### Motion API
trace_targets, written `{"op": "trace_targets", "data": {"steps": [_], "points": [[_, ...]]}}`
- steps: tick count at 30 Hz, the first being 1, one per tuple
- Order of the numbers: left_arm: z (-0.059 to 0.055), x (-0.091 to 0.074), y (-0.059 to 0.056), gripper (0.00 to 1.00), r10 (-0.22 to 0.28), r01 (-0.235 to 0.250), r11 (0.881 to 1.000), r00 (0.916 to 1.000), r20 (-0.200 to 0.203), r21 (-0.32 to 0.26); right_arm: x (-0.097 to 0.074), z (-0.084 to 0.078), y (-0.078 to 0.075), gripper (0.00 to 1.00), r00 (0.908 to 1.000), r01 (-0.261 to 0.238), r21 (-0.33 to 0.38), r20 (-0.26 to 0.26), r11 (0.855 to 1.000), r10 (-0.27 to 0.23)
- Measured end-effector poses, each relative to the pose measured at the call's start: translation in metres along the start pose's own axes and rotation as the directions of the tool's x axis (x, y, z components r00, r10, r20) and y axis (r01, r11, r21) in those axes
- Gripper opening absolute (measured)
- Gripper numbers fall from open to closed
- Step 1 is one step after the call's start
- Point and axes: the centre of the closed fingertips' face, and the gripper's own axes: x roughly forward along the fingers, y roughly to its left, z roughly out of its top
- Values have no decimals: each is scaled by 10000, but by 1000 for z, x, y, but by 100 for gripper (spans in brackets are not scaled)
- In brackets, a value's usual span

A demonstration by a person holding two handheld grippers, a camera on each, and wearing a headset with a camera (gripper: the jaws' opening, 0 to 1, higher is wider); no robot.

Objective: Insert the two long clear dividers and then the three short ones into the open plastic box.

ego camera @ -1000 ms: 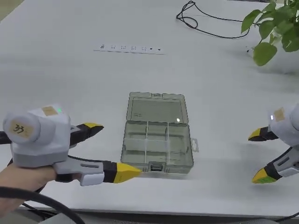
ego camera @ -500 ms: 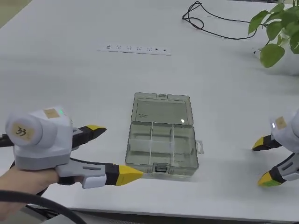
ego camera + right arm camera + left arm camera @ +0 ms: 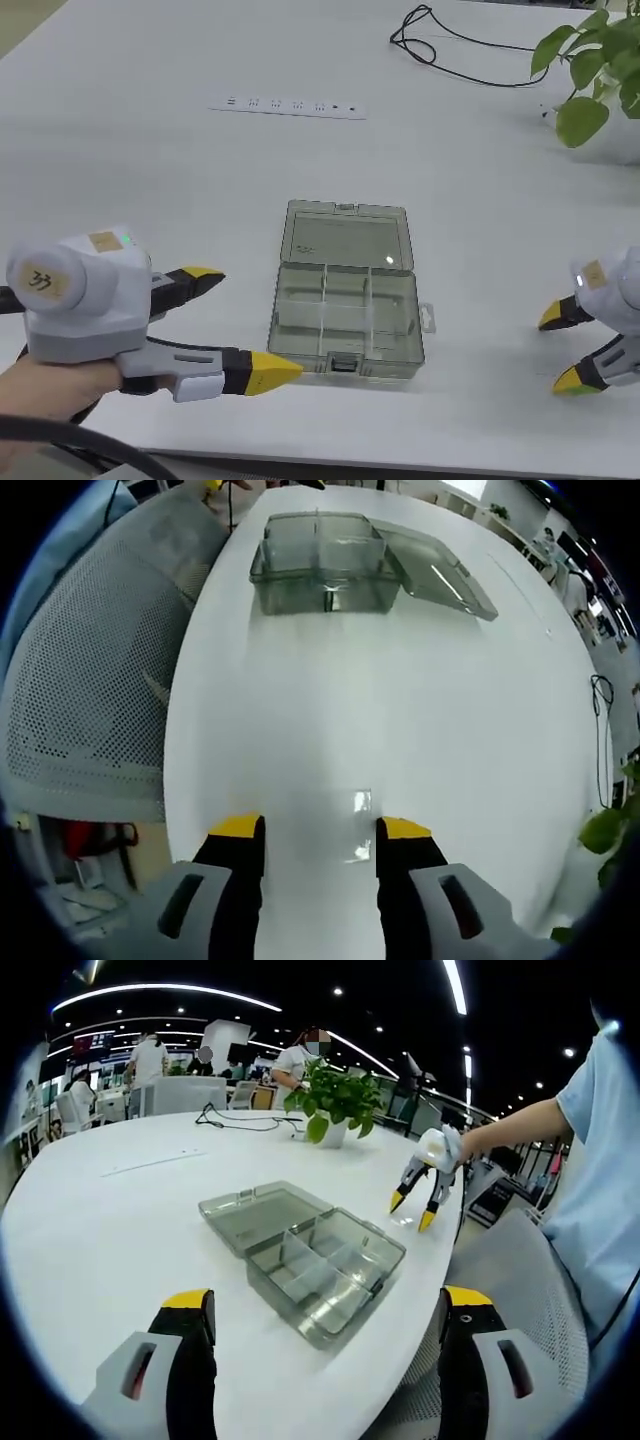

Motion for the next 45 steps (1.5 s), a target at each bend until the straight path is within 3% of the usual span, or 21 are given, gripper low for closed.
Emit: {"op": "trace_targets", "data": {"steps": [4, 17, 20, 26, 34, 38, 42, 44, 45], "points": [[1, -1, 2, 94, 17, -17, 10000, 10000, 28, 13, 0, -2, -3, 33, 10000, 14, -52, -77, 10000, -15], [1, 2, 2, 94, -62, 62, 10000, 9999, 101, -47, -1, 1, 2, 32, 9991, 178, 147, -391, 9997, -172], [-1, 4, 1, 93, -116, 116, 9999, 9999, 69, -63, 2, -3, -2, 32, 9991, 207, 250, -364, 9995, -198], [0, 6, 2, 93, -152, 153, 9998, 9998, 84, -117, 4, 4, -2, 32, 9993, 299, 310, -217, 9991, -292], [1, 8, 5, 92, -43, 44, 9998, 10000, 25, -204, -2, 42, -11, 32, 9941, 801, 387, 705, 9960, -827], [4, 9, 10, 88, 221, -198, 9964, 9994, 271, -829, -10, 62, -16, 32, 9878, 1081, 303, 1092, 9937, -1108], [3, 9, 10, 86, 309, -281, 9949, 9992, 273, -966, -22, 90, -17, 32, 9766, 1492, 63, 1560, 9888, -1483], [5, 10, 8, 81, 216, -165, 9924, 9990, 399, -1216, -28, 102, -15, 32, 9737, 1464, 51, 1756, 9892, -1450], [7, 11, 7, 79, 182, -112, 9896, 9987, 477, -1434, -30, 111, -16, 32, 9662, 1651, 21, 2005, 9863, -1622]]}}
